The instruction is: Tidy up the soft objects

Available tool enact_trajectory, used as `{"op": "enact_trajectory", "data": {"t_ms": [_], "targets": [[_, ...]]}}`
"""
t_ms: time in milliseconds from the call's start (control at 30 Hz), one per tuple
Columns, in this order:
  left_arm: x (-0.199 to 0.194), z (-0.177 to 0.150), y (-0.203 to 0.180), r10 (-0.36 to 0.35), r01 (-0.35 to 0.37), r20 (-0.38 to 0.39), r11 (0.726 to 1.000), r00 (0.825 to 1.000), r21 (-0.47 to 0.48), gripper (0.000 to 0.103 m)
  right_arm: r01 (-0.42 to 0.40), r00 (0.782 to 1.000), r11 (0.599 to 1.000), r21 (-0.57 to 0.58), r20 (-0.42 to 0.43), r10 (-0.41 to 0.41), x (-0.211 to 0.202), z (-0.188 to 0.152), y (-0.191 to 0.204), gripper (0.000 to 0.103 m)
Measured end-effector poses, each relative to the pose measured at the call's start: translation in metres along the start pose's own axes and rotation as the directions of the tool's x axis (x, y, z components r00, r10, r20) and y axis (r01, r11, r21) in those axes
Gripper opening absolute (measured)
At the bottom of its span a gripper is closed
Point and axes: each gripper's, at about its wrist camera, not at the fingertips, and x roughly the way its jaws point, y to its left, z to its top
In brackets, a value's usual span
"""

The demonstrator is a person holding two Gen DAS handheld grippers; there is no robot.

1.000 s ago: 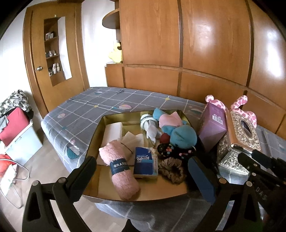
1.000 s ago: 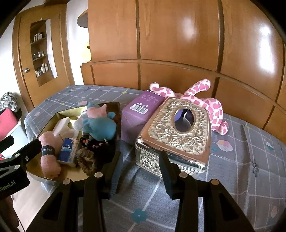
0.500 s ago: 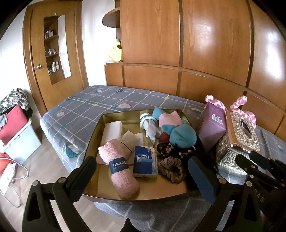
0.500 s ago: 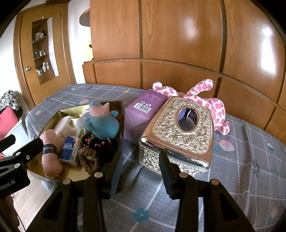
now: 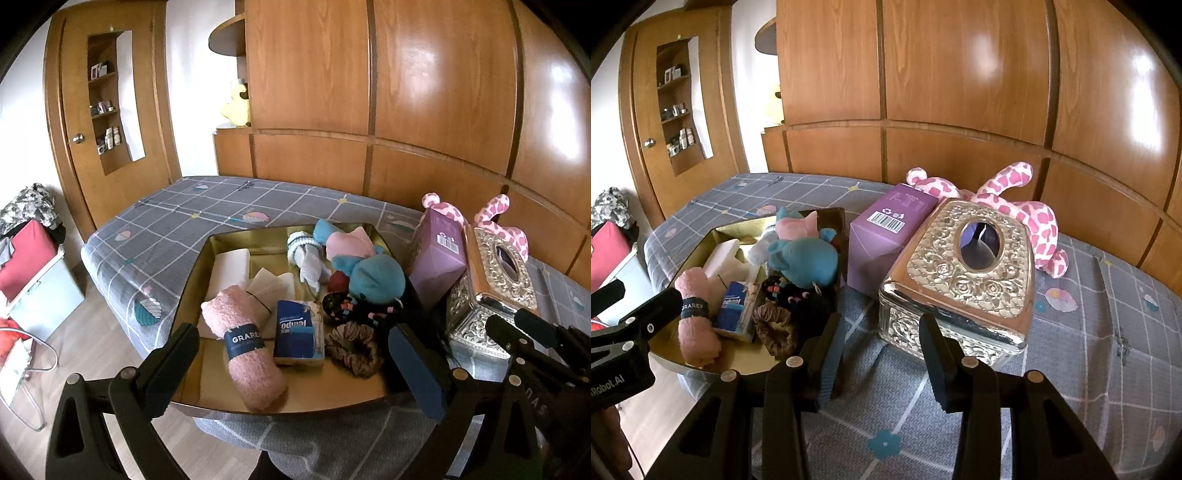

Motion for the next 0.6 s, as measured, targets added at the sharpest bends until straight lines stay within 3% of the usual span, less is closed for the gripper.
{"op": "enact_trajectory", "data": {"t_ms": [600], "targets": [[-0.0018, -0.0036, -0.0093, -0.021, 0.021, -0.01, 1.0, 1.0, 0.022, 0.103, -0.001, 1.0, 1.0, 0.02, 0.004, 0.001, -0.0012, -0.0005, -0.0041, 0.041]]}}
